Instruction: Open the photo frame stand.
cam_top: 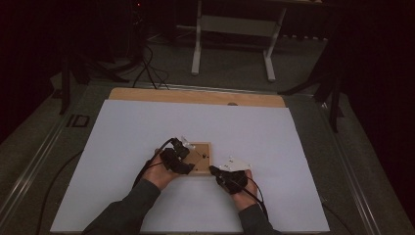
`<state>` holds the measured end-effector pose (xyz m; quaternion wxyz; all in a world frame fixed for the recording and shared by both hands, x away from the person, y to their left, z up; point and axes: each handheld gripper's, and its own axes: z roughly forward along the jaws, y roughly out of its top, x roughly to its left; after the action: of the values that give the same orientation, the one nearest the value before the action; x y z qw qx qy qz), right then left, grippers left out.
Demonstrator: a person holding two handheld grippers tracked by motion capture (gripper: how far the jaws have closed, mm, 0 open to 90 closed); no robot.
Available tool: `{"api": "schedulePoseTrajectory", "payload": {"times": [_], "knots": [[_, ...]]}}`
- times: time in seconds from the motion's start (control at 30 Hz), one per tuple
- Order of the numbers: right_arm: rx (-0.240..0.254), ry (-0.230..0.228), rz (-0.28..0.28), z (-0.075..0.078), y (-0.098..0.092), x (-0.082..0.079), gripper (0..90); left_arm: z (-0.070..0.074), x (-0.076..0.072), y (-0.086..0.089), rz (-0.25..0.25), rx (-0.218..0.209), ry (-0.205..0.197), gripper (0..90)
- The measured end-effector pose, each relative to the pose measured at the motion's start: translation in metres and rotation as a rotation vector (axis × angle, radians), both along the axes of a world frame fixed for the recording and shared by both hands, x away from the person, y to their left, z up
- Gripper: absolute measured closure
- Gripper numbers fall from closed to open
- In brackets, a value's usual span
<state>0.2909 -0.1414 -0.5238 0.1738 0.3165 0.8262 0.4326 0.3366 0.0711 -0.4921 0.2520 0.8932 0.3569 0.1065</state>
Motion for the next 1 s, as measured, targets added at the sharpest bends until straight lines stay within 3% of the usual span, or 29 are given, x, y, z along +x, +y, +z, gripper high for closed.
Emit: {"api": "schedulePoseTrajectory", "payload": {"times": [0.47, 0.83, 1.0], "knots": [[0.002, 0.001, 0.0, -0.0001, 0.0003, -0.0002, 89.5, 0.0075, 0.0029, 0.0005, 0.009, -0.017, 0.01, 50.7], [0.002, 0.001, 0.002, -0.0002, 0.0003, -0.0002, 89.5, 0.0035, 0.0, 0.0006, 0.014, 0.01, 0.014, 46.5], [0.002, 0.001, 0.002, -0.0002, 0.0003, -0.0002, 89.5, 0.0029, 0.0001, 0.0034, 0.02, -0.009, 0.033, 49.4]]}}
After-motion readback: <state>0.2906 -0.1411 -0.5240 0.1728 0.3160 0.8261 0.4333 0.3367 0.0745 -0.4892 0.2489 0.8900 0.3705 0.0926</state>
